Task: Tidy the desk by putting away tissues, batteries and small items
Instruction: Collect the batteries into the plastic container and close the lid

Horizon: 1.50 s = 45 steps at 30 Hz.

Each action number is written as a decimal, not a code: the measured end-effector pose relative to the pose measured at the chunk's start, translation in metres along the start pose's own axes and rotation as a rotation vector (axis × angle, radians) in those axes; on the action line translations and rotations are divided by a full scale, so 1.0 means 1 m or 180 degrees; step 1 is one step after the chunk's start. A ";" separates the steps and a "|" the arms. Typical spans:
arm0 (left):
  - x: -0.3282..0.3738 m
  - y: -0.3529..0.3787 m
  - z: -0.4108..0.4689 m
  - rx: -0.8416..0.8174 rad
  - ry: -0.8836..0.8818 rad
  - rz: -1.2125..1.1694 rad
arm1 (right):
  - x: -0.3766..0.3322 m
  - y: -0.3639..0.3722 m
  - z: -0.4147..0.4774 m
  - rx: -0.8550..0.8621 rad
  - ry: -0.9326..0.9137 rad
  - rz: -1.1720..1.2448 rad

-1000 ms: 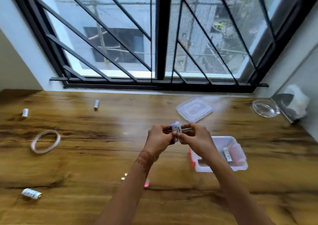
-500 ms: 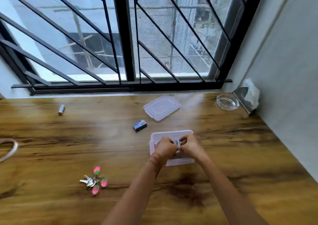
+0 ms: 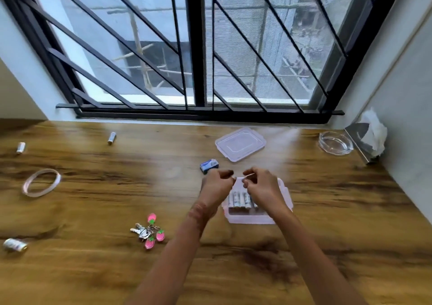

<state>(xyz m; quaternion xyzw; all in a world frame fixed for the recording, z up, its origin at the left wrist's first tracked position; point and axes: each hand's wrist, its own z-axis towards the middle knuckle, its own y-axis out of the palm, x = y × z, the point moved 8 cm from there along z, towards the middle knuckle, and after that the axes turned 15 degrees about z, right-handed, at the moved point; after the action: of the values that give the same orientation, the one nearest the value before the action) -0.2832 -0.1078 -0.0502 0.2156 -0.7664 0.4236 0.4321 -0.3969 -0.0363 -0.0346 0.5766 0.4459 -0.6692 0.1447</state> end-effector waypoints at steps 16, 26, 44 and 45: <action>-0.175 -0.293 -0.036 0.1468 -0.1082 0.0807 | -0.121 0.268 -0.009 -0.1320 -0.0488 0.0265; -0.274 -0.382 -0.072 0.0999 -0.2222 0.2130 | -0.157 0.407 0.045 -0.1186 -0.0640 -0.0474; -0.289 -0.378 -0.043 0.0415 -0.2028 0.1026 | -0.175 0.444 0.116 -0.0323 -0.1359 -0.1601; -0.287 -0.376 -0.041 0.0369 -0.1990 0.1030 | -0.174 0.440 0.114 -0.0313 -0.1343 -0.1548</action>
<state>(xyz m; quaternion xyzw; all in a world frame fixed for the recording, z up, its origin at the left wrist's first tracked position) 0.1514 -0.2904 -0.1075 0.2348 -0.8605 0.4429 0.0912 -0.1074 -0.4259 -0.0741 0.2941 0.5626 -0.7665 0.0975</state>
